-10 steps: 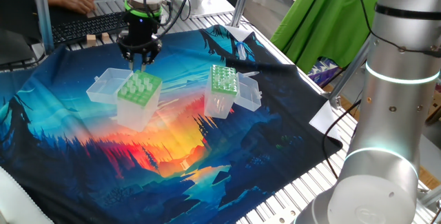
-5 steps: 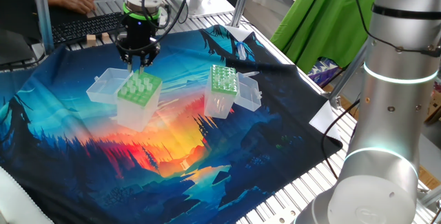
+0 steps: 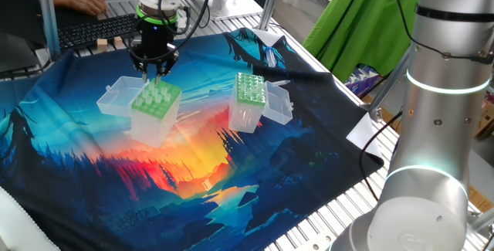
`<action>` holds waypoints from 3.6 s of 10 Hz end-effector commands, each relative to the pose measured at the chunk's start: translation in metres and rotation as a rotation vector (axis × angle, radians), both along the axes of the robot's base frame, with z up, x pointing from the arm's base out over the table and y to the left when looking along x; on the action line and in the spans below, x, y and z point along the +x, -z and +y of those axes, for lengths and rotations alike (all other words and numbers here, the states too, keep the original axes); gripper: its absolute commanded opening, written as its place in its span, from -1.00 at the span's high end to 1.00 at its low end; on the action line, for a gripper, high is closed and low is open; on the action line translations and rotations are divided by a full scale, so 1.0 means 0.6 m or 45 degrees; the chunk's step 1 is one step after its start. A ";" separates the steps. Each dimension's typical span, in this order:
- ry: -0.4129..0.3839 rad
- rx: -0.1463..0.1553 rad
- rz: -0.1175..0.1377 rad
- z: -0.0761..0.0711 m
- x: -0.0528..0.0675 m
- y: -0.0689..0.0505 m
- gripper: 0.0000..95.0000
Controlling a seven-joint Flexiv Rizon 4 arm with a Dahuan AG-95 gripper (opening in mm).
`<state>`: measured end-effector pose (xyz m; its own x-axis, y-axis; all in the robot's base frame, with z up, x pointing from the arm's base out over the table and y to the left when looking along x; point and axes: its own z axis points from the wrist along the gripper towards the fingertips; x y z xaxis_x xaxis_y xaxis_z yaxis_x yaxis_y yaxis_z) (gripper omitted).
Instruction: Transfer all large pipette tips from one holder to another
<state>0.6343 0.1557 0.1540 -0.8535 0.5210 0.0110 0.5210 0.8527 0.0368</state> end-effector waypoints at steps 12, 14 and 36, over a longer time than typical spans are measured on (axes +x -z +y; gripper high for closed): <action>-0.039 -0.005 -0.015 -0.001 -0.017 0.020 0.60; -0.049 -0.007 -0.030 0.000 -0.018 0.020 1.00; -0.044 0.027 -0.011 -0.013 -0.020 -0.180 1.00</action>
<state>0.6209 0.1465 0.2642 -0.8718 0.4895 0.0171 0.4896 0.8698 0.0614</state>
